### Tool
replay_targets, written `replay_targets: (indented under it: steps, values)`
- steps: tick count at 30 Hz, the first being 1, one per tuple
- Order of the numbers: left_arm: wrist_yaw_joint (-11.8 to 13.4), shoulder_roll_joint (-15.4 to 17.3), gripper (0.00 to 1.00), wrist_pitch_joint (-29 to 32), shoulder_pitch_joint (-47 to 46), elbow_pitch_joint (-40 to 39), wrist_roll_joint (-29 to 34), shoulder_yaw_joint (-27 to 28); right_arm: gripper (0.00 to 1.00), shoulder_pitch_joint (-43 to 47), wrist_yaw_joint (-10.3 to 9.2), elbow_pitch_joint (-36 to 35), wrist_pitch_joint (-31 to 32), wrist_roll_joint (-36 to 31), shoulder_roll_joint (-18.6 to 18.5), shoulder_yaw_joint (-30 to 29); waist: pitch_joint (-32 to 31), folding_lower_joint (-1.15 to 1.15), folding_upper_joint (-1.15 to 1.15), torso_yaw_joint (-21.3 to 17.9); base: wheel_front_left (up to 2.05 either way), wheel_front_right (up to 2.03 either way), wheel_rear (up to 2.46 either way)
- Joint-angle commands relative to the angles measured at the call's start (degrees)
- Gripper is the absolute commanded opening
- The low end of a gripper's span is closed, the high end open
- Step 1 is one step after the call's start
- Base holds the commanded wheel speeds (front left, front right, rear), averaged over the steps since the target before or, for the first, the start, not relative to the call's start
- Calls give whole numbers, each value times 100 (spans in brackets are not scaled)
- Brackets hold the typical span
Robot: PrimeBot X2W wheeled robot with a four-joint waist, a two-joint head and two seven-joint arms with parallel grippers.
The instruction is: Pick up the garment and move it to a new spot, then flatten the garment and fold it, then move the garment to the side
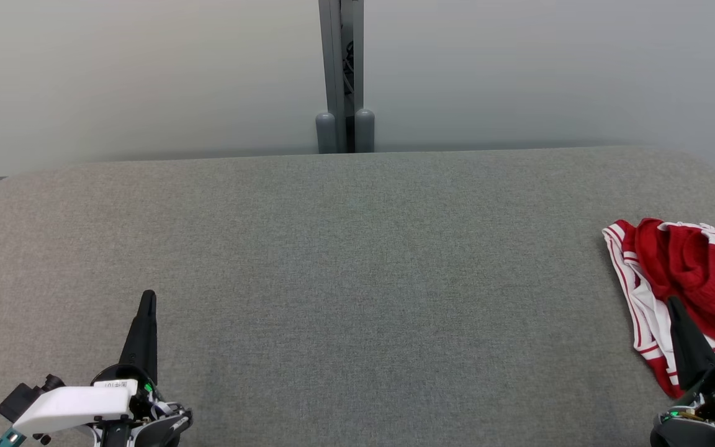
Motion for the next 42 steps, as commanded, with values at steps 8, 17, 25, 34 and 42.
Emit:
replay_targets:
  steps: [8,17,25,34,42]
  values:
    - [-20,25,0,13,-68,-20,-19,31,0,-46,4,-11,10,4,-57,-38,0,0,0,0,0,0,0]
    - [-21,26,0,13,-68,-19,-19,31,0,-46,4,-11,11,4,-56,-38,0,0,0,0,0,0,0]
    - [-20,26,0,13,-68,-19,-19,31,0,-46,4,-11,12,3,-56,-38,0,0,0,0,0,0,0]
    - [-20,26,0,13,-68,-19,-19,31,0,-46,4,-11,12,2,-55,-38,0,0,0,0,0,0,0]
    - [-20,26,0,13,-68,-20,-19,31,0,-46,4,-11,13,2,-55,-39,0,0,0,0,0,0,0]
